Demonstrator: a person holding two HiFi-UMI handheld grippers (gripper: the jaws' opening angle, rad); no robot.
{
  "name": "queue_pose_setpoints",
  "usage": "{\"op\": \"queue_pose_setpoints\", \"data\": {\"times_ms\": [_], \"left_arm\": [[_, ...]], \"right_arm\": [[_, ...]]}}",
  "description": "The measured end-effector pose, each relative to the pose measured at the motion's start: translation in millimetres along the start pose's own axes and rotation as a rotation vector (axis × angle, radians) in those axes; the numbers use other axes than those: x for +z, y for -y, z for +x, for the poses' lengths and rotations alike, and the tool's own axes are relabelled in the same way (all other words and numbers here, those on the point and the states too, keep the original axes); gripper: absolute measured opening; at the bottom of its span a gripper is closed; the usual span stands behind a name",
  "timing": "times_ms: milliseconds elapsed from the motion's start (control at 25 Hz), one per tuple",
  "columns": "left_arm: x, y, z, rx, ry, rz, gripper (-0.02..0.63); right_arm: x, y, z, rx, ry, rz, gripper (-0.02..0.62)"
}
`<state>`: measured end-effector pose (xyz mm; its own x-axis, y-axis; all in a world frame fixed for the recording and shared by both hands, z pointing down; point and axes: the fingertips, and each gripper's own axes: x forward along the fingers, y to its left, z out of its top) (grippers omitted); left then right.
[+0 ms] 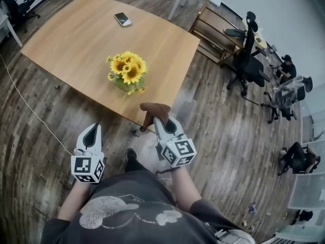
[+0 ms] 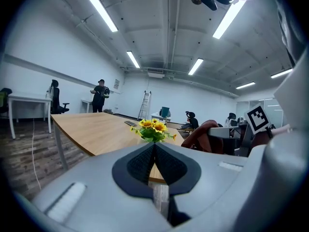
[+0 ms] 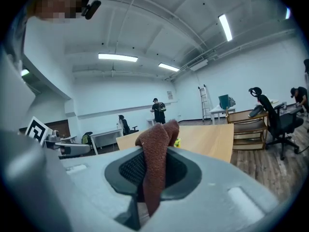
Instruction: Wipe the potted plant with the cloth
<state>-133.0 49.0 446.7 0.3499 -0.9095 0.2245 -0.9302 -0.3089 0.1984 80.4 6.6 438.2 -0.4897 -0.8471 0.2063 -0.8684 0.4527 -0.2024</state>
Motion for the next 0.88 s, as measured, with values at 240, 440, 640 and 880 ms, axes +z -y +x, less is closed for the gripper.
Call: {"op": "queue_pose_setpoints", "data": {"times_ms": [240,440,640,880], "left_arm": [[-7,5,51,0.034,-0.043,0.035,0.02],[-8,0,75,0.05,-0.061,0.075,0.071],[-13,-8,96,0.056,-0.085,0.163,0.145],[-23,-17,121,0.029,-0.116,0.204,0.235]], "right_arm": [[-3,44,41,0.077,-0.064,0.015,0.048],[-9,82,69,0.053,-0.1,0.05,0.048],[-22,90,92,0.084,-0.166,0.049,0.049],[-28,107,106,0.044,-0.194,0.061,0.049]]}}
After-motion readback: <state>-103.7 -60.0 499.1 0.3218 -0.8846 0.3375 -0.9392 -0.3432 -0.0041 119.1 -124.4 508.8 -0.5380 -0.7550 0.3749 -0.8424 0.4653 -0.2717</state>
